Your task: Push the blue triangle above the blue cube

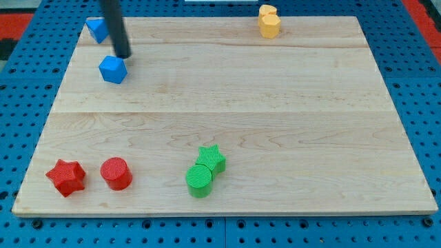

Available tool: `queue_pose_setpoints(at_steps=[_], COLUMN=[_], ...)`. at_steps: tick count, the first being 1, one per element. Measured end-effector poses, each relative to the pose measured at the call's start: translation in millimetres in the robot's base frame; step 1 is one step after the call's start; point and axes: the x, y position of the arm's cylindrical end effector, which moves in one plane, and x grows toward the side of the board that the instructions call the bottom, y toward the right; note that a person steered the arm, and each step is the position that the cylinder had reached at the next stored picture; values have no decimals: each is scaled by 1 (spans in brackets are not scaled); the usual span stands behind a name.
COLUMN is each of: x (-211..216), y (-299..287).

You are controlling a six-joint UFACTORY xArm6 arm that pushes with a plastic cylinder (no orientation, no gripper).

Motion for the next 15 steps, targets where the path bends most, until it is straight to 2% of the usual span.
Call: queue_pose_setpoints(at_steps=[1, 2, 3, 4, 5, 7, 8, 9, 10, 11, 12, 13, 14, 15], x=[40, 10, -83, -117, -119, -119, -92, -55, -77, -58, -9, 21, 2, 7], y=[14, 38, 75, 58, 52, -40, -68, -33, -40, -32, -10, 2, 26, 60])
